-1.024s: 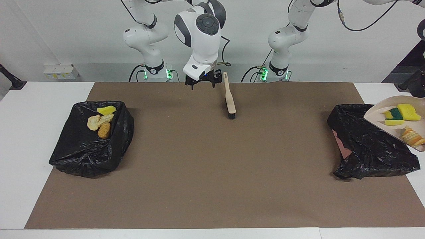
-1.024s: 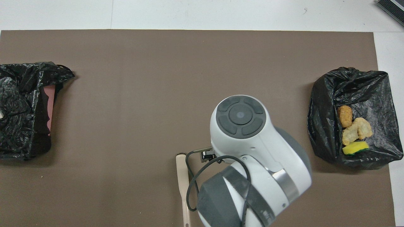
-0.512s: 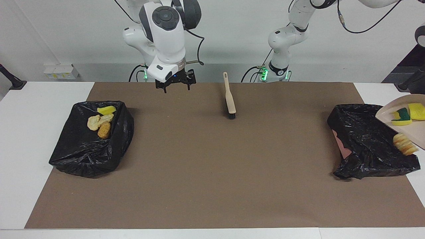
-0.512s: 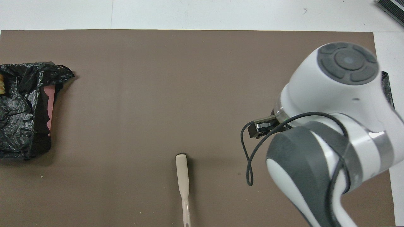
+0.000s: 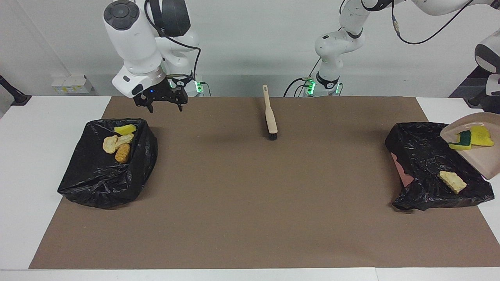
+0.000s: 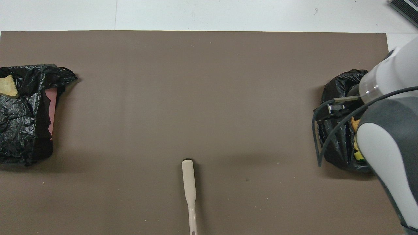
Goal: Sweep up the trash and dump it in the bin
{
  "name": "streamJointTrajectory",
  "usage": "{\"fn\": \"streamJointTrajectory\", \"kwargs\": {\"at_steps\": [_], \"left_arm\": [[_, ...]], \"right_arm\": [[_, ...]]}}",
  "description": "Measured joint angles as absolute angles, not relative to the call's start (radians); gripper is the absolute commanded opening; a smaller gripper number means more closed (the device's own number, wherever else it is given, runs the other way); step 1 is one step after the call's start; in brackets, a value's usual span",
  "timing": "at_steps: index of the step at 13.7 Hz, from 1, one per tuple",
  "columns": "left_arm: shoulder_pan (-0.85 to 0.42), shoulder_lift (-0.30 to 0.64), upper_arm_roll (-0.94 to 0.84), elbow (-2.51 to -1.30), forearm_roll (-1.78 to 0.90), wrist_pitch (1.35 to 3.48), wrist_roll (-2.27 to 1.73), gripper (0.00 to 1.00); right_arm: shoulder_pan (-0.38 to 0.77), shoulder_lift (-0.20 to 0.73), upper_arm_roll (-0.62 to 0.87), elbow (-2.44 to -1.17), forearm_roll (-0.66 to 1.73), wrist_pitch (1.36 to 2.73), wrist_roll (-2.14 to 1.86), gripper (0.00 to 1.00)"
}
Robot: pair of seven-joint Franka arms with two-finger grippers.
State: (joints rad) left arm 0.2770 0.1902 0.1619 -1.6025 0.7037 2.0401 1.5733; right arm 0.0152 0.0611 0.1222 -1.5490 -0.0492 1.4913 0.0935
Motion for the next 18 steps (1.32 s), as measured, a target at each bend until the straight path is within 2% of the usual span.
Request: {"fn": "streamJointTrajectory", "kwargs": {"at_steps": [10, 14, 18], "left_arm": [[0.133, 0.173, 0.161, -1.619, 0.862, 1.827, 1.434, 0.0], [0.122, 0.169, 0.161, -1.62, 0.932, 1.826, 1.429, 0.0], [0.058, 0.167, 0.16, -1.627, 1.009, 1.822, 1.407, 0.0]], "right_arm": [[-0.062, 0.062, 0.123, -1.508, -0.083, 1.513, 0.093, 1.0], [-0.068, 0.062, 0.118, -1.507, -0.083, 1.513, 0.063, 1.0], [-0.058, 0.061, 0.041, -1.5, -0.068, 1.513, 0.051, 1.0]]}}
